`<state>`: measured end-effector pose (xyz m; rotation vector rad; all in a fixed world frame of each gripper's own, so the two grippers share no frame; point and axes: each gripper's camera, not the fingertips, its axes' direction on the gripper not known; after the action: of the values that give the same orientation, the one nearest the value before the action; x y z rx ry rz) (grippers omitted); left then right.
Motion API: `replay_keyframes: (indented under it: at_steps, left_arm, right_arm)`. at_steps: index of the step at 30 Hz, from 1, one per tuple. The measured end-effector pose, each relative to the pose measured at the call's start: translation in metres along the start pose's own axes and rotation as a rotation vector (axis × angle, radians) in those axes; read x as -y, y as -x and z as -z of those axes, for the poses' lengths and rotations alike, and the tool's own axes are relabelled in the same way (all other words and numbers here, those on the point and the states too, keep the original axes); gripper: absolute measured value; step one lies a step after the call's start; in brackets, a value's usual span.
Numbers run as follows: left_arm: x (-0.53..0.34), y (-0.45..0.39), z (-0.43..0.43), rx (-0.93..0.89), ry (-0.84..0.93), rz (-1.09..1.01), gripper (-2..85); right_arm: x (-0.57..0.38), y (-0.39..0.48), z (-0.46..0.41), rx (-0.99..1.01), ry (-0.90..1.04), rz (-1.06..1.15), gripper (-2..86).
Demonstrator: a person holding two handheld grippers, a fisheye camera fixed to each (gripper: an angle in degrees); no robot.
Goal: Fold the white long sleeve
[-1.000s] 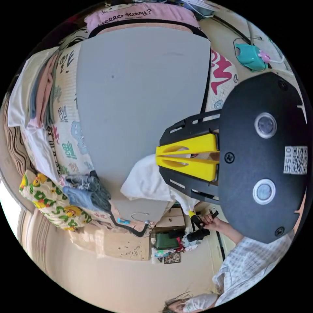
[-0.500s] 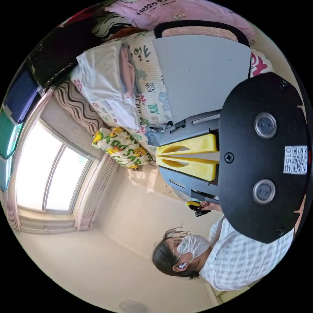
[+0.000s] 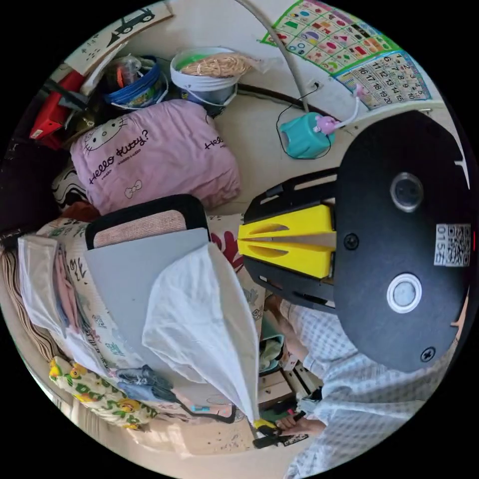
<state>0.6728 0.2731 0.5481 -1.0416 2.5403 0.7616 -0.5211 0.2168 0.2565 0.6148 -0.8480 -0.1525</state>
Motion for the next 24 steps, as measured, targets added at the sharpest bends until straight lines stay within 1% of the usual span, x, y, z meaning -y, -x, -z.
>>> replay_keyframes:
  at_steps: [1, 3, 4, 6, 7, 9, 14, 19, 20, 22, 23, 24]
  left_arm:
    - [0.002, 0.000, -0.002, 0.022, 0.003, 0.013, -0.7]
    - [0.009, -0.007, -0.001, 0.020, 0.005, 0.002, -0.8]
    - [0.015, -0.012, 0.002, 0.014, -0.003, -0.005, -0.8]
    - [0.025, -0.019, 0.008, 0.010, -0.018, -0.011, -0.7]
    - [0.032, -0.023, 0.011, 0.006, -0.021, -0.008, -0.7]
    - [0.039, -0.028, 0.014, -0.002, -0.019, -0.001, -0.7]
    - [0.053, -0.039, 0.022, -0.011, -0.029, 0.020, -0.7]
    - [0.064, -0.044, 0.036, -0.044, -0.094, 0.058, -0.7]
    - [0.065, -0.044, 0.037, -0.052, -0.099, 0.060, -0.7]
    - [0.070, -0.047, 0.037, -0.067, -0.097, 0.059, -0.7]
    - [0.070, -0.049, 0.037, -0.063, -0.092, 0.056, -0.7]
    - [0.071, -0.052, 0.039, -0.050, -0.087, 0.047, -0.7]
  right_arm:
    - [-0.001, 0.011, -0.004, 0.002, 0.004, 0.048, 6.0]
    - [-0.001, 0.064, -0.023, 0.033, 0.031, 0.291, 11.6]
    - [-0.002, 0.078, -0.028, 0.039, 0.037, 0.356, 12.3]
    - [-0.009, 0.130, -0.052, 0.060, 0.067, 0.606, 13.4]
    - [-0.011, 0.140, -0.058, 0.060, 0.075, 0.654, 13.6]
    - [-0.020, 0.175, -0.083, -0.004, 0.117, 0.791, 14.7]
    - [-0.040, 0.213, -0.116, -0.081, 0.209, 0.953, 16.4]
    - [-0.066, 0.238, -0.114, -0.123, 0.214, 1.060, 16.5]
    - [-0.071, 0.244, -0.111, -0.142, 0.180, 1.064, 14.6]
    - [-0.072, 0.251, -0.104, -0.146, 0.118, 1.003, 8.6]
    - [-0.068, 0.252, -0.097, -0.116, 0.093, 0.940, 5.0]
    - [-0.063, 0.248, -0.085, -0.043, 0.085, 0.869, 2.9]
